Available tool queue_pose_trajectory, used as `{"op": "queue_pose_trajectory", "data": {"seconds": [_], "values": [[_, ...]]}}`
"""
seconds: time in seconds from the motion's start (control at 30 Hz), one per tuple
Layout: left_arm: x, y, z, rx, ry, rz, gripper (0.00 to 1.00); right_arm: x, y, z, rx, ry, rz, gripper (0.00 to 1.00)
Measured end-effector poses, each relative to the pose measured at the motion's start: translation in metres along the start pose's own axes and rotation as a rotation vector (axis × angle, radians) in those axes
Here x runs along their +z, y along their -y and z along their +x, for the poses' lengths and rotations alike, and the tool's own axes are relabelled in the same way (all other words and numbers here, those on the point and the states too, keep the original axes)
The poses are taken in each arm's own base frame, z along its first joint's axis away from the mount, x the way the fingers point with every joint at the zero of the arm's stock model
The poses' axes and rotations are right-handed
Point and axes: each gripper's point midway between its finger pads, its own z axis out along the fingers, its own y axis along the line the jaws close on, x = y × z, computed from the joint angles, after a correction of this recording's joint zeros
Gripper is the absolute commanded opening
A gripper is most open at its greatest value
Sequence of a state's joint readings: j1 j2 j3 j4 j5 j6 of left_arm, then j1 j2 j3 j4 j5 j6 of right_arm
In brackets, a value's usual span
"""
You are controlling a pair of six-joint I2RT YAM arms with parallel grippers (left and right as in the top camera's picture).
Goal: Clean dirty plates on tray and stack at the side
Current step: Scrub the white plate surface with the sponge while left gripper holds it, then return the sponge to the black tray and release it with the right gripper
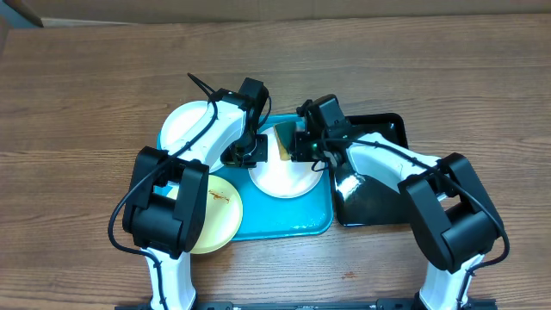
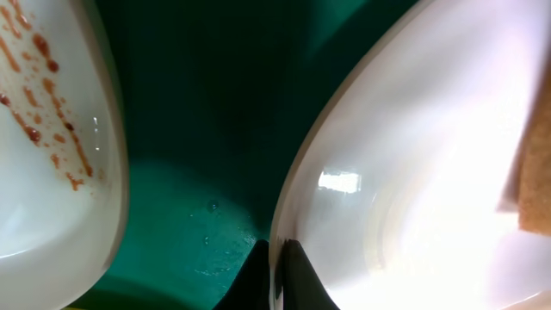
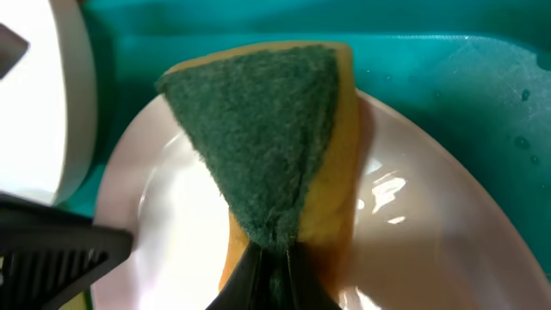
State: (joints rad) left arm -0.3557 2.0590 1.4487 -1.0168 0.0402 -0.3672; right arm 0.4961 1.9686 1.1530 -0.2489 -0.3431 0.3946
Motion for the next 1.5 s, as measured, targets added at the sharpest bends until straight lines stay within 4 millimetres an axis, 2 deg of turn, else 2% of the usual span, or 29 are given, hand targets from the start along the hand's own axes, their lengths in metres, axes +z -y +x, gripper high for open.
{"op": "queue_pose_trajectory", "data": {"seconds": [0.07, 0.13, 0.23, 0.27, 0.33, 0.4, 0.43, 0.47, 0.53, 0.7, 0.8, 0.97, 1.07, 1.13, 1.17, 1.2, 1.23, 1.27, 1.37, 1.47, 1.5], "values": [[0.0, 0.0, 0.0, 0.001, -0.001, 0.0, 0.04, -0.01, -0.002, -0.003, 0.002, 0.001, -0.006, 0.04], [0.0, 0.0, 0.001, 0.005, -0.004, -0.001, 0.04, -0.029, -0.008, -0.011, 0.0, 0.024, -0.018, 0.04], [0.0, 0.0, 0.003, 0.007, -0.009, -0.002, 0.04, -0.07, -0.022, -0.031, -0.013, 0.097, -0.038, 0.04], [0.0, 0.0, 0.003, 0.006, -0.009, -0.002, 0.04, -0.09, -0.027, -0.039, -0.019, 0.128, -0.043, 0.04], [0.0, 0.0, 0.003, 0.006, -0.01, -0.002, 0.04, -0.119, -0.033, -0.044, -0.026, 0.162, -0.044, 0.04], [0.0, 0.0, 0.003, 0.006, -0.012, -0.002, 0.04, -0.147, -0.032, -0.041, -0.017, 0.169, -0.022, 0.04], [0.0, 0.0, 0.003, 0.006, -0.012, -0.002, 0.04, -0.161, -0.025, -0.033, 0.001, 0.154, 0.01, 0.04], [0.0, 0.0, 0.003, 0.006, -0.012, -0.002, 0.04, -0.164, -0.023, -0.03, 0.007, 0.149, 0.02, 0.04], [0.0, 0.0, 0.003, 0.006, -0.012, -0.001, 0.04, -0.174, -0.003, -0.011, 0.058, 0.086, 0.106, 0.04], [0.0, 0.0, 0.003, 0.006, -0.012, -0.001, 0.04, -0.179, 0.052, 0.038, 0.158, -0.075, 0.325, 0.04], [0.0, 0.0, 0.003, 0.006, -0.013, -0.001, 0.04, -0.174, 0.07, 0.056, 0.166, -0.114, 0.397, 0.04], [0.0, 0.0, 0.004, 0.01, -0.014, -0.002, 0.12, -0.165, 0.101, 0.076, 0.181, -0.126, 0.507, 0.04], [0.001, -0.001, 0.004, 0.013, -0.016, -0.007, 0.22, -0.16, 0.113, 0.079, 0.184, -0.102, 0.547, 0.04], [0.001, -0.001, 0.005, 0.016, -0.02, -0.009, 0.38, -0.157, 0.119, 0.081, 0.186, -0.09, 0.56, 0.04], [0.001, -0.001, 0.007, 0.023, -0.026, -0.011, 0.44, -0.156, 0.121, 0.082, 0.187, -0.089, 0.567, 0.07], [0.001, -0.002, 0.008, 0.029, -0.031, -0.016, 0.49, -0.154, 0.123, 0.084, 0.191, -0.087, 0.571, 0.15], [0.001, -0.003, 0.009, 0.027, -0.035, -0.018, 0.5, -0.154, 0.125, 0.085, 0.192, -0.086, 0.577, 0.27], [0.001, -0.003, 0.01, 0.027, -0.039, -0.019, 0.49, -0.153, 0.126, 0.087, 0.191, -0.088, 0.581, 0.34], [0.001, -0.004, 0.013, 0.03, -0.051, -0.024, 0.37, -0.153, 0.132, 0.093, 0.194, -0.094, 0.603, 0.43], [0.001, -0.005, 0.014, 0.032, -0.056, -0.028, 0.26, -0.154, 0.136, 0.087, 0.187, -0.067, 0.626, 0.47], [0.001, -0.005, 0.014, 0.032, -0.056, -0.029, 0.2, -0.154, 0.137, 0.085, 0.185, -0.056, 0.632, 0.47]]}}
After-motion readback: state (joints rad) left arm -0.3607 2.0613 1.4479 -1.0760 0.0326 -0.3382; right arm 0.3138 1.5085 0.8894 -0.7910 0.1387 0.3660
